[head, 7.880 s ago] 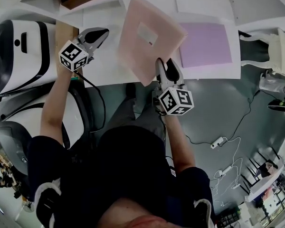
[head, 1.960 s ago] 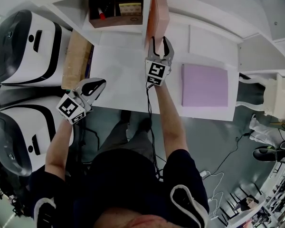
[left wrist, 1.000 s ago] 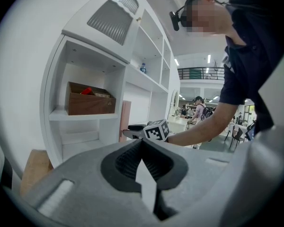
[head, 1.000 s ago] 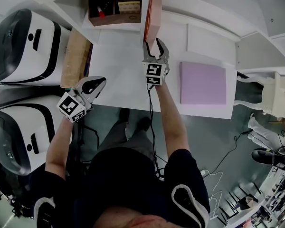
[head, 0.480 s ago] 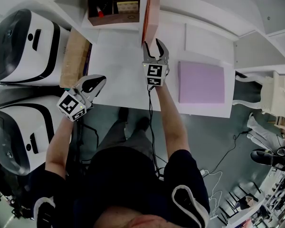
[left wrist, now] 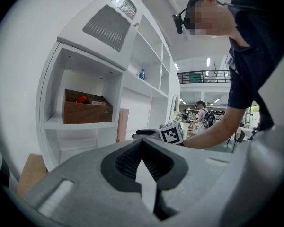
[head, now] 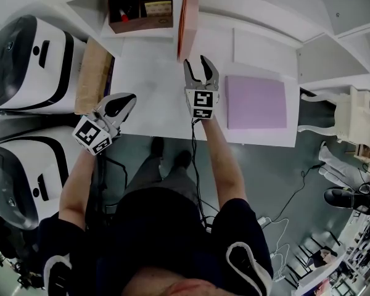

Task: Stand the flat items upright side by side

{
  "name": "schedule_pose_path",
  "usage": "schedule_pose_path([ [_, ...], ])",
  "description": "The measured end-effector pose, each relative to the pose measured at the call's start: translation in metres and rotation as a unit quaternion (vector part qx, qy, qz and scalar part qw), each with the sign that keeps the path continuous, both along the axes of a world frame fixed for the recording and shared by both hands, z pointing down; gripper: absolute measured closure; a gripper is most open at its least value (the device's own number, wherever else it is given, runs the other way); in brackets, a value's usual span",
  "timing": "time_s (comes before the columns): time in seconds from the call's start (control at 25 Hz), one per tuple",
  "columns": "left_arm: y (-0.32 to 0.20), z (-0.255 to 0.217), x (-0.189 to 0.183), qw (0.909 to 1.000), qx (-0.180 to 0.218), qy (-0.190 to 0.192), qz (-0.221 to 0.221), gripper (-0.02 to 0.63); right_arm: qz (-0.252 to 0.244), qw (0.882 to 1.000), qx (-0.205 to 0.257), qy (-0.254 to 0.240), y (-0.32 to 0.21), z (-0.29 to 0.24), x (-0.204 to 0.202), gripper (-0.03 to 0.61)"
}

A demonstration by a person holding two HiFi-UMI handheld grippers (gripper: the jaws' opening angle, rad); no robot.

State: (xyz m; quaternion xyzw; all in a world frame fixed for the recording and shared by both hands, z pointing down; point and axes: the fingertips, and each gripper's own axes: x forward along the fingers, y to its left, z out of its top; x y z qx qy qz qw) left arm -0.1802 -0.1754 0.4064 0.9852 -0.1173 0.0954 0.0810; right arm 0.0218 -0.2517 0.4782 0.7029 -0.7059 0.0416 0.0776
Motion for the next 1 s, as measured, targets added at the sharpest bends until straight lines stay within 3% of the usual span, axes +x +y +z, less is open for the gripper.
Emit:
schedule_pose_path([
  [0.56, 0.015, -0.023, 0.016, 0.9996, 0.0, 0.028, -0.007, 0.614, -0.007, 0.999, 0.009, -0.047, 0.062, -0.036, 0.002, 0.362],
  [1.0, 0.045, -0.039, 0.044, 0.9993, 0.013, 0.034, 0.007, 0.614, 0.016, 0.998, 0.011, -0.062, 0.134, -0.055, 0.021, 0.351],
])
